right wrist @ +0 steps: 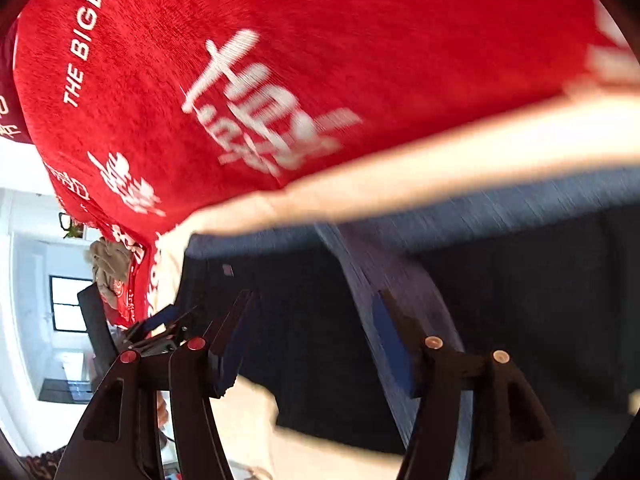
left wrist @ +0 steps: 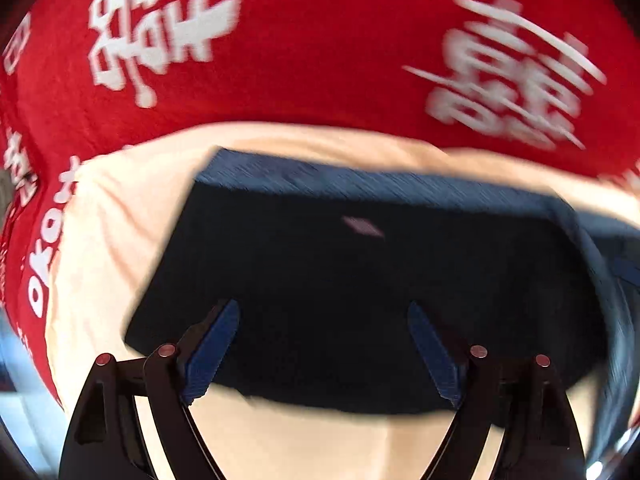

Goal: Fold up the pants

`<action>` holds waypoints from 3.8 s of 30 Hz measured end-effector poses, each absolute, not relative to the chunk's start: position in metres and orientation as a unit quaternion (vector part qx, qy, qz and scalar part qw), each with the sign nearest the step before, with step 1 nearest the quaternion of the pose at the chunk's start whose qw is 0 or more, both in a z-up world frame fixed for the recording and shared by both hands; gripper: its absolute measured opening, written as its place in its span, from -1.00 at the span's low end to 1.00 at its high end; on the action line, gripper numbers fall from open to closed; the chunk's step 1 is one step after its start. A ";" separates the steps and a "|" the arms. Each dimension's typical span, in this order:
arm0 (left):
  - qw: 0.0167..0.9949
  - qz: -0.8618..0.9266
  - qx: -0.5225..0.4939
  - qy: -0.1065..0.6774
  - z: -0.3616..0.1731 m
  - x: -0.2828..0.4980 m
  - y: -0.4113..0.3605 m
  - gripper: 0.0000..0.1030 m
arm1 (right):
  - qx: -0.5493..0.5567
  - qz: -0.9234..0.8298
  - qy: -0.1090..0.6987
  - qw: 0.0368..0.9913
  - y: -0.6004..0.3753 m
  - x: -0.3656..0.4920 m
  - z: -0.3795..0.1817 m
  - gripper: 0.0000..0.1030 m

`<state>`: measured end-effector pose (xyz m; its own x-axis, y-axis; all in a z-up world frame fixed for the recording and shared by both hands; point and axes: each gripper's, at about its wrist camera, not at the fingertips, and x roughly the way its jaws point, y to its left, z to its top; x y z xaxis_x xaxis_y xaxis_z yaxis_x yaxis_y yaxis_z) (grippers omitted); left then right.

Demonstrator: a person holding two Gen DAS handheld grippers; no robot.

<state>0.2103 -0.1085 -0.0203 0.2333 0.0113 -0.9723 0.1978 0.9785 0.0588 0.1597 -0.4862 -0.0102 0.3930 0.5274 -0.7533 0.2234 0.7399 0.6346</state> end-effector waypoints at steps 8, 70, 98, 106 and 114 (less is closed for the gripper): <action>0.732 -0.213 0.081 0.642 -0.009 0.115 -0.201 0.69 | 0.415 -0.009 0.518 0.748 -0.519 -0.015 -0.005 0.25; 0.769 -0.184 0.132 0.598 -0.023 0.175 -0.470 0.30 | 0.306 -0.078 0.499 0.807 -0.833 0.078 0.000 0.53; 0.779 -0.152 0.143 0.592 -0.031 0.181 -0.466 0.66 | 0.248 -0.110 0.491 0.828 -0.804 0.002 0.008 -0.28; 0.781 -0.145 0.137 0.592 -0.066 0.213 -0.516 0.77 | 0.228 -0.154 0.511 0.814 -0.844 0.080 -0.046 -0.68; 0.787 -0.126 0.126 0.590 -0.049 0.236 -0.498 0.87 | 0.242 -0.167 0.510 0.808 -0.856 0.076 -0.029 -0.37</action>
<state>0.2360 -0.4977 -0.0491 0.2711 -0.0504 -0.9612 0.3469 0.9366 0.0487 0.0762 -0.8560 -0.0289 0.4239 -0.0242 -0.9054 0.5173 0.8270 0.2201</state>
